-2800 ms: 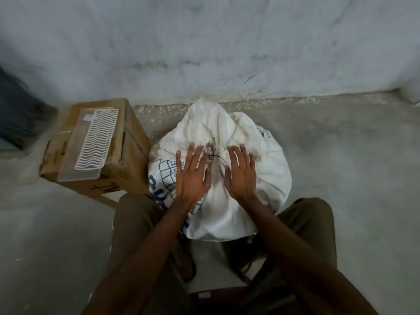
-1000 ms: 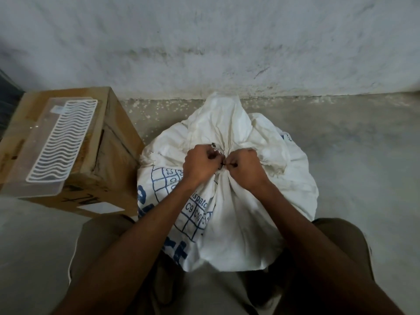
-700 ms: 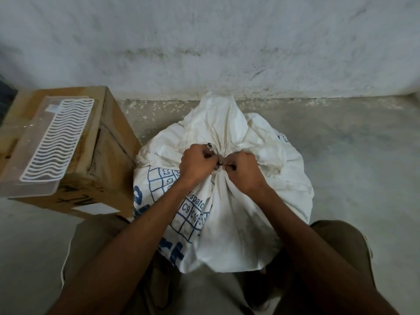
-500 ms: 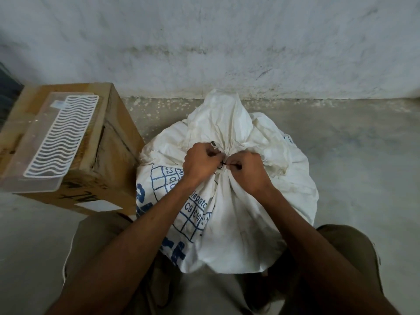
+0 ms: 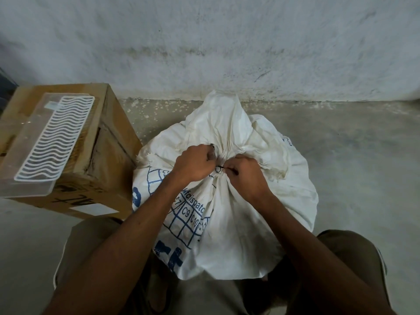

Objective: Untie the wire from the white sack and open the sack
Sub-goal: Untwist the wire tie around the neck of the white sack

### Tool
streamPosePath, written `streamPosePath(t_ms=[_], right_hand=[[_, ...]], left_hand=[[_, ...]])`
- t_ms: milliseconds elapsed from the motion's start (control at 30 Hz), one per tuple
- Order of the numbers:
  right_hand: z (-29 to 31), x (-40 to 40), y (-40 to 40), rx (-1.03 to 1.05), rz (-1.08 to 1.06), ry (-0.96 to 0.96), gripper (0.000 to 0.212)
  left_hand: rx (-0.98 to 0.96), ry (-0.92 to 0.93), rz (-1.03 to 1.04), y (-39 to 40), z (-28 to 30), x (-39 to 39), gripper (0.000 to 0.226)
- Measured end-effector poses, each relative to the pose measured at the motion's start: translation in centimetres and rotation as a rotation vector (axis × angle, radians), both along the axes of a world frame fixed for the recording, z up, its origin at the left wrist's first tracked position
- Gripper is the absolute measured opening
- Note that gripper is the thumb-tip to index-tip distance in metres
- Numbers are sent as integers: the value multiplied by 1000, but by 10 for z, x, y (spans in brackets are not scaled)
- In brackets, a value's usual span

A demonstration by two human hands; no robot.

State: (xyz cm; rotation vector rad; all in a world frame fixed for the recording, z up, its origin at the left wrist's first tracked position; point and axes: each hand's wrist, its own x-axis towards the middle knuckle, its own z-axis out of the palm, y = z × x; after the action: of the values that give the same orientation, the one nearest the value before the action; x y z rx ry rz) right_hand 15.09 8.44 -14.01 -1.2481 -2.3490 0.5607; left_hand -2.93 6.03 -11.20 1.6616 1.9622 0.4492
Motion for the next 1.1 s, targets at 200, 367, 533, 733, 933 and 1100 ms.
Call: streamPosePath(t_ms=[200, 367, 533, 733, 933, 1100], right_hand=[[2, -5, -4, 18, -24, -35, 16], [0, -4, -2, 21, -19, -6, 14], [1, -3, 0, -9, -36, 33, 15], [13, 0, 1, -103, -47, 108, 15], [9, 1, 3, -125, -15, 92, 19], [4, 3, 3, -113, -97, 121, 12]], left_hand=[[115, 234, -170, -8, 0, -1, 25], [105, 244, -180, -8, 3, -2, 10], [137, 240, -142, -9, 2, 5, 8], [135, -136, 144, -4, -9, -1, 20], [62, -73, 66, -4, -9, 0, 14], [83, 83, -61, -9, -3, 6, 26]])
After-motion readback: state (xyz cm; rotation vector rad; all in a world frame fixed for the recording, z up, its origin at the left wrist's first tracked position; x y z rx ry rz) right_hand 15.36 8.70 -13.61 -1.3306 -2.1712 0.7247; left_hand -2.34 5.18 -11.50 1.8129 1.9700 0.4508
